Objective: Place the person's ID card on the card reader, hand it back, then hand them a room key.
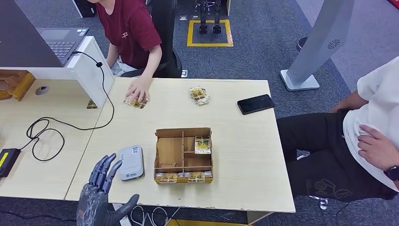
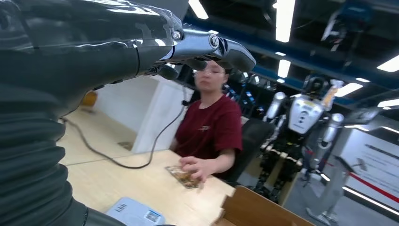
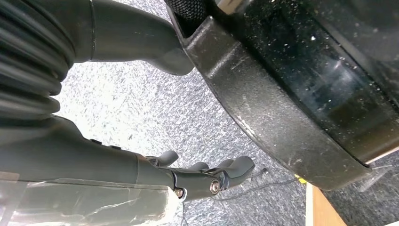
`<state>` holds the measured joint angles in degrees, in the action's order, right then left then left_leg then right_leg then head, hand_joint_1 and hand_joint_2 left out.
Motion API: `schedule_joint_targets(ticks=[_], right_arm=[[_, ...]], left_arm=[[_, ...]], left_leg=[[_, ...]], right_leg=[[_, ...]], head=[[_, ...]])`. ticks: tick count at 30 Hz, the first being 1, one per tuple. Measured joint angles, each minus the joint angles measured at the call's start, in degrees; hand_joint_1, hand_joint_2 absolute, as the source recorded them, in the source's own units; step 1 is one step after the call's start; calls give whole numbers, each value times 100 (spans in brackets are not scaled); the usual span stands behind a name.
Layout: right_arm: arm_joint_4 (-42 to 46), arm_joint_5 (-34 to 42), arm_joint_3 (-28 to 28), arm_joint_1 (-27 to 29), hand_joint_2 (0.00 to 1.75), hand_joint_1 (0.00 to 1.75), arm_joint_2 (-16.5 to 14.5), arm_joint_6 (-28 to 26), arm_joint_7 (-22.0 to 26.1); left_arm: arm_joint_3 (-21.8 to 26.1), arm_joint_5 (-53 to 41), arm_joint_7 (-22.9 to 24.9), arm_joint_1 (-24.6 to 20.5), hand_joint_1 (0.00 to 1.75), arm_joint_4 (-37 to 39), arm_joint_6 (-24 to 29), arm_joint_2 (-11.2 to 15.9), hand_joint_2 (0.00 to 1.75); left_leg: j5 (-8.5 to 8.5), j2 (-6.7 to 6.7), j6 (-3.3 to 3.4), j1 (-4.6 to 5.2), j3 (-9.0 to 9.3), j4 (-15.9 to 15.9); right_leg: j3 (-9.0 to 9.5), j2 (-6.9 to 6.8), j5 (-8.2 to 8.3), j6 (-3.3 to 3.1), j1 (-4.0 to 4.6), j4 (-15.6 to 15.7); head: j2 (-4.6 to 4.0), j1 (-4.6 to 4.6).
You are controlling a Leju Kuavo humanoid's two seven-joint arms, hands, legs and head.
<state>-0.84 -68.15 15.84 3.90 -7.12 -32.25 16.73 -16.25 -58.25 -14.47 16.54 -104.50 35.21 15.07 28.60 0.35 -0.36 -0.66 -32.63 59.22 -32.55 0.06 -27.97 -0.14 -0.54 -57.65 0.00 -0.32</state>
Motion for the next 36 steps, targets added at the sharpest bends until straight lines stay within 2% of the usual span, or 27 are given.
schedule_joint_targets(ticks=[2,5,11,15,23,32,36], right_arm=[[3,-73,19,-22,175,0,-12,-2,-65],[5,-141,31,-56,175,0,-42,-7,-189],[7,-289,68,-94,175,0,-63,62,-314],[9,-353,126,-108,175,0,-65,96,-328],[15,-450,172,-123,175,0,-66,105,-320],[21,-755,294,-169,175,0,-66,178,-329],[25,-855,360,-185,175,0,-66,190,-344]], left_arm=[[-498,-451,241,-66,0,3,204,140,175],[-1128,-644,420,-237,0,49,271,288,175],[-1769,-1192,770,-660,0,388,314,362,175],[-2094,-1196,829,-892,0,682,318,353,175],[-2462,-1210,858,-1240,0,1229,320,132,175],[-2457,-1948,1269,-1435,0,2073,320,-384,175],[-2419,-2198,1428,-1519,0,2395,321,-529,175]], left_leg=[[0,-1,0,0,0,0],[-1,-2,0,-1,2,0],[-3,-10,-2,-1,3,0],[-3,-11,-1,-1,2,0],[-2,-12,0,-1,1,0],[-2,-11,-1,-1,5,1],[-2,-11,-1,-1,5,1]], right_leg=[[1,0,1,0,-1,0],[6,-1,2,0,0,0],[14,-11,3,-2,0,-1],[14,-12,3,-2,0,-1],[14,-13,2,-1,0,-1],[14,-12,3,-2,0,-1],[13,-12,3,-2,0,-1]], head=[[0,0],[0,-3],[0,-4],[0,-3],[0,-3],[0,-6],[0,-8]])
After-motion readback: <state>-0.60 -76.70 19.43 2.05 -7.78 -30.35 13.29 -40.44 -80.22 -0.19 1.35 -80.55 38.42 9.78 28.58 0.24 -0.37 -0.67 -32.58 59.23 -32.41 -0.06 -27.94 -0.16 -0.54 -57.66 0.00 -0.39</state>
